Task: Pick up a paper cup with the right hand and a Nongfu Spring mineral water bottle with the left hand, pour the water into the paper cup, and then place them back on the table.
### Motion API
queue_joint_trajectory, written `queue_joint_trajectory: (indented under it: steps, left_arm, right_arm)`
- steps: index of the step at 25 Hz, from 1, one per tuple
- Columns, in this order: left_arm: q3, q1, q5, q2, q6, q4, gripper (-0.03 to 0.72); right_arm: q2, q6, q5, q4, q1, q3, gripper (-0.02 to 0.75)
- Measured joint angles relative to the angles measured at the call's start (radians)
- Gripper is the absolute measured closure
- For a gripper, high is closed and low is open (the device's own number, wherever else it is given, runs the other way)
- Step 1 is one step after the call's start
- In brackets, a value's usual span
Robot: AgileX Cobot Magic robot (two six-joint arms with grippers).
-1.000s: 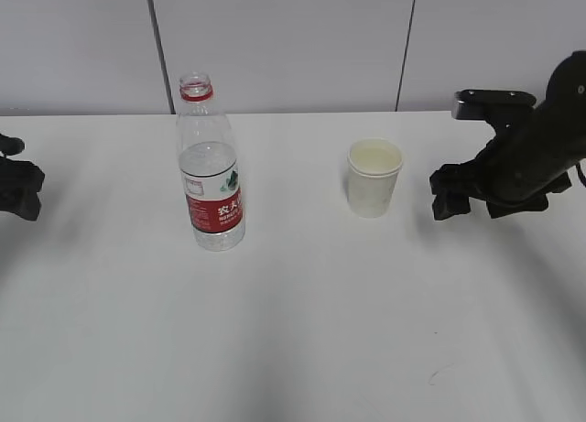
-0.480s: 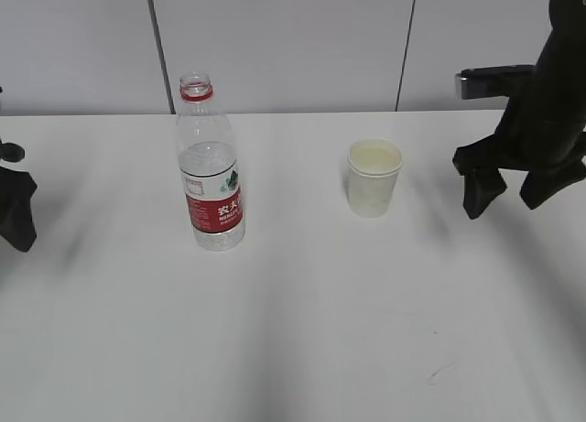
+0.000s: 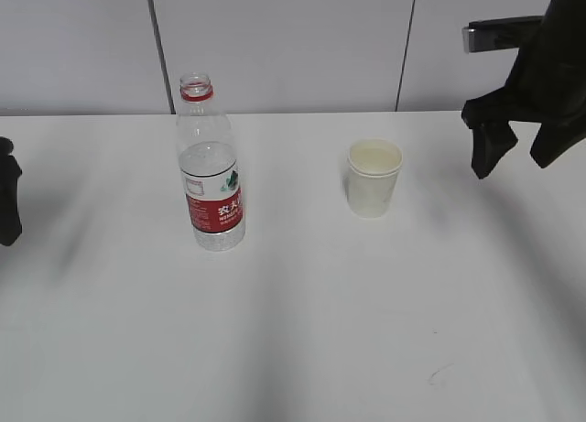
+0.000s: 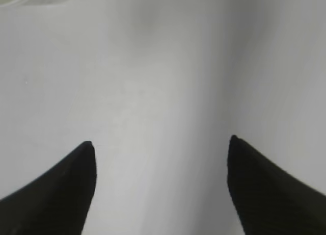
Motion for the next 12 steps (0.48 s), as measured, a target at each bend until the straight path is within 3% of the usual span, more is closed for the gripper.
queue_joint_trajectory:
  steps: [12]
  left_arm:
    - [-0.017,0.000,0.014,-0.111,0.003,-0.014,0.105]
  right_arm:
    - [-0.103,0.000,0.009,0.030,0.000,-0.004,0.150]
